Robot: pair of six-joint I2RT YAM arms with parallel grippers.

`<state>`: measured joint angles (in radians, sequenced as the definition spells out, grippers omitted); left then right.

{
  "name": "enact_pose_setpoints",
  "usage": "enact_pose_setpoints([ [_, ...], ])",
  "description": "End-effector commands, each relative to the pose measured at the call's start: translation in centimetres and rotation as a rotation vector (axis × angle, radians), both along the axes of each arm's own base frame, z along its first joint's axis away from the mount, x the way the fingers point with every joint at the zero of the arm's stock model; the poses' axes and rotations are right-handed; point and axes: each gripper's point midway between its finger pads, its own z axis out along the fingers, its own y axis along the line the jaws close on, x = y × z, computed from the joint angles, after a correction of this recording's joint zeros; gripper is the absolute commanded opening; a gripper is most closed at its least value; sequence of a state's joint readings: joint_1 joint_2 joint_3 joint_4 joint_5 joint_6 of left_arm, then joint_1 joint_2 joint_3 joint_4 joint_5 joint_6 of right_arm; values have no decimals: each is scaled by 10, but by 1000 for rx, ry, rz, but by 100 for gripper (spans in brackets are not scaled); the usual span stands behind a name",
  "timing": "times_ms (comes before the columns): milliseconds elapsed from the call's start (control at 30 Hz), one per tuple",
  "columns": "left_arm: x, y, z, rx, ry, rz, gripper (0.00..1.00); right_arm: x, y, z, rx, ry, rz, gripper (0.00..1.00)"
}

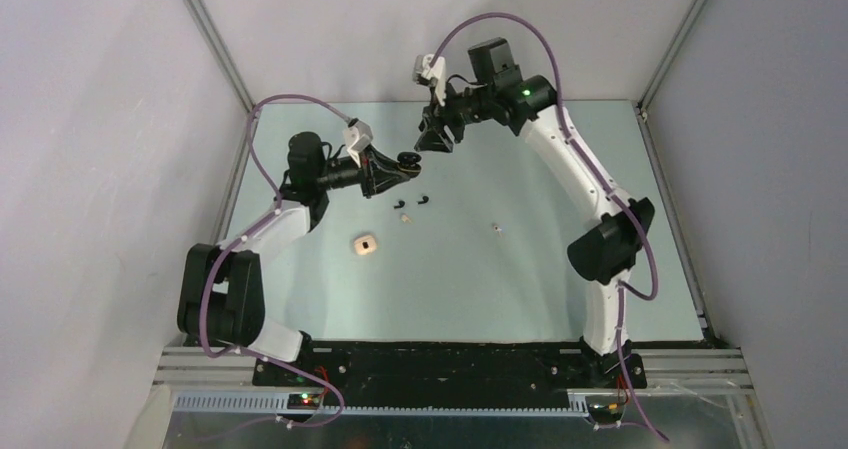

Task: Insert the wireless bluetooth earbuds into the charging case
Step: Open the charging case at the center of the board, then pick up the left earbud from the center of the board.

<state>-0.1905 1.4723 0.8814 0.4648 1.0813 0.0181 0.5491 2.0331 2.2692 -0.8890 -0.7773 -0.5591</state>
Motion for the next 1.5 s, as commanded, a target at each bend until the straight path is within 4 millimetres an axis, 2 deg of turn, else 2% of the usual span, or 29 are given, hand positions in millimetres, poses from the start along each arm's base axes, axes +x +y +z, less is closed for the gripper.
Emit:
enact_pose_setpoints([
  [0,16,3,28,-57,-5,53,0,-24,-15,73,123,-91,-32,57],
  [100,22,12,31,-90,32,111,0,-4,-29,53,107,-29,-180,57],
  [133,25,16,31,-102,53,144,0,5,-33,35,105,33,-241,56],
  [167,28,23,31,-109,62,173,0,15,-39,26,92,46,-305,56],
  [300,34,50,34,-149,100,282,0,51,-61,-42,13,216,-569,52],
  [367,36,65,34,-163,113,340,0,62,-69,-73,-34,301,-679,48],
  [500,30,88,41,-180,90,435,0,68,-66,-122,-99,444,-785,43],
  [600,28,103,40,-189,93,518,0,55,-51,-150,-170,524,-795,48],
  [633,26,107,45,-196,81,545,0,53,-46,-160,-196,551,-790,48],
  [667,24,108,40,-196,93,562,0,48,-38,-166,-212,571,-783,48],
  [733,21,114,40,-204,96,610,0,49,-31,-188,-261,615,-802,48],
  [767,18,117,41,-209,97,634,0,50,-27,-187,-257,642,-825,48],
  [800,16,119,40,-209,101,644,0,53,-27,-199,-277,663,-853,48],
  [833,13,121,42,-214,96,658,0,56,-23,-197,-267,677,-875,48],
  [867,11,122,43,-218,94,673,0,59,-21,-203,-272,679,-889,48],
  [1033,3,126,40,-221,109,705,0,58,-3,-226,-290,721,-964,43],
  [1200,-4,127,47,-226,93,708,0,54,10,-234,-292,737,-1026,41],
  [1467,-11,128,48,-236,89,720,0,61,6,-246,-307,716,-1118,39],
])
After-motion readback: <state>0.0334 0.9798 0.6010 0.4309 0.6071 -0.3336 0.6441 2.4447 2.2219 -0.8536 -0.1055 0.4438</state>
